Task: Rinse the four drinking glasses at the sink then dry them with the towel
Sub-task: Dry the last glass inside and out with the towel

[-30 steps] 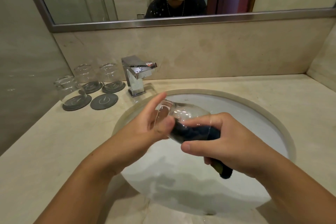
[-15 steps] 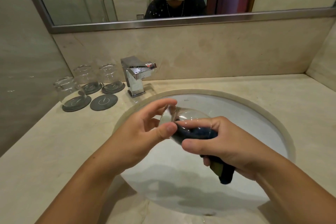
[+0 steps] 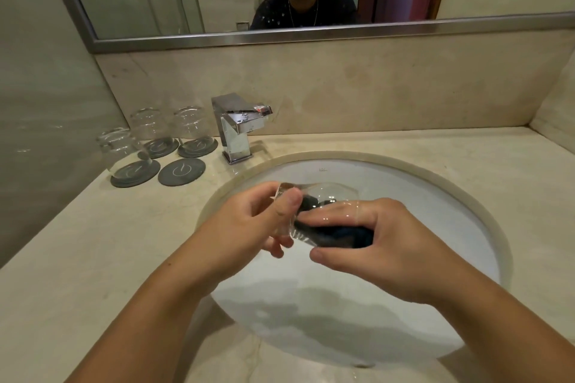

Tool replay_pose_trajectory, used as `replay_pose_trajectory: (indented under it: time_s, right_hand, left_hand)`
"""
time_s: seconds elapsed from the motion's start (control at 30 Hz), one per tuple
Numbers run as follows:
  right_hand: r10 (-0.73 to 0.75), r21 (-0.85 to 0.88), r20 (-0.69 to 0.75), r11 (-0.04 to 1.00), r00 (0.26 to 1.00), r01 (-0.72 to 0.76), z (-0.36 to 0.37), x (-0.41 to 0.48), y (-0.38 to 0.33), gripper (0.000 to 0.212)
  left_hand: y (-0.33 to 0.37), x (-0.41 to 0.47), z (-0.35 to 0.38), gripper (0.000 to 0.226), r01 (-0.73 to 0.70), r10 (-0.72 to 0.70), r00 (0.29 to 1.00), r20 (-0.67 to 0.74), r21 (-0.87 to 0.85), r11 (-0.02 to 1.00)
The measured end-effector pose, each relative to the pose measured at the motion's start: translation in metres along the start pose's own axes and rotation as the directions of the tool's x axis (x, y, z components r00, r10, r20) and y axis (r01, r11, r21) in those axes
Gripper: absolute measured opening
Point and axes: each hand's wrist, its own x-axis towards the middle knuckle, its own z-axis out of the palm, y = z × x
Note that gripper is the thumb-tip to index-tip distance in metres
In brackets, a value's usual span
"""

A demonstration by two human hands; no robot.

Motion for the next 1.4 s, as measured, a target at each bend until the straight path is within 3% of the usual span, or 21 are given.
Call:
replay_pose_trajectory:
  time_s: [0.13,0.37,0.47,0.53,0.63,0.73,0.9,1.1,1.2,1.27,1.33,1.4]
  right_hand:
    - [0.094,0.090,0.046,0.991,0.995,-0.098,-0.003,0.000,-0.003,0.039]
    - [0.204,0.284,0.115,0.931,0.972,-0.229,-0.014,0.001,-0.002,0.042]
    - [0.151,0.220,0.063,0.962,0.987,-0.161,-0.013,0.001,-0.004,0.029]
    - [0.096,0.133,0.006,0.986,0.995,-0.096,-0.009,0.001,-0.003,0.026]
    - [-0.026,-0.006,-0.053,1.000,0.998,0.026,-0.002,0.001,0.003,0.034]
    - [-0.075,-0.034,-0.050,0.997,0.996,0.073,0.002,0.001,0.006,0.036]
    - [0.070,0.112,0.032,0.991,0.997,-0.073,-0.006,0.000,-0.004,0.026]
    - [0.189,0.272,0.105,0.939,0.976,-0.211,-0.014,0.002,-0.002,0.035]
    - [0.145,0.218,0.051,0.964,0.988,-0.152,-0.014,0.001,-0.003,0.025]
    - [0.083,0.151,-0.009,0.985,0.996,-0.081,-0.010,0.000,-0.005,0.021]
    - [-0.023,0.025,-0.069,0.999,0.997,0.024,-0.005,-0.001,-0.002,0.027]
    - [-0.140,-0.099,-0.083,0.986,0.987,0.131,0.001,0.000,0.003,0.032]
  left_hand:
    - [-0.001,-0.001,0.001,0.049,-0.069,0.069,0.998,-0.004,0.000,0.998]
    - [0.004,-0.006,0.001,0.060,-0.207,0.196,0.973,0.118,0.087,0.975]
    - [0.002,-0.005,-0.001,0.070,-0.202,0.192,0.974,0.123,0.077,0.976]
    - [0.001,-0.004,-0.002,0.075,-0.109,0.104,0.990,0.100,0.041,0.993]
    - [-0.001,-0.002,0.000,0.065,0.022,-0.017,0.998,0.054,-0.080,0.997]
    - [-0.002,0.000,0.002,0.049,-0.036,0.036,0.999,0.009,-0.025,0.999]
    - [-0.002,-0.003,0.001,0.054,-0.124,0.123,0.992,0.036,0.024,0.992]
    - [0.005,-0.008,0.003,0.069,-0.247,0.237,0.968,0.079,0.176,0.953]
    - [0.005,-0.008,0.001,0.082,-0.236,0.225,0.971,0.081,0.158,0.959]
    - [0.004,-0.007,0.001,0.081,-0.135,0.130,0.990,0.055,0.093,0.986]
    - [0.003,-0.005,0.002,0.067,-0.022,0.024,0.999,0.046,-0.032,0.999]
    - [0.003,-0.003,0.004,0.050,-0.021,0.023,0.999,0.035,-0.050,0.999]
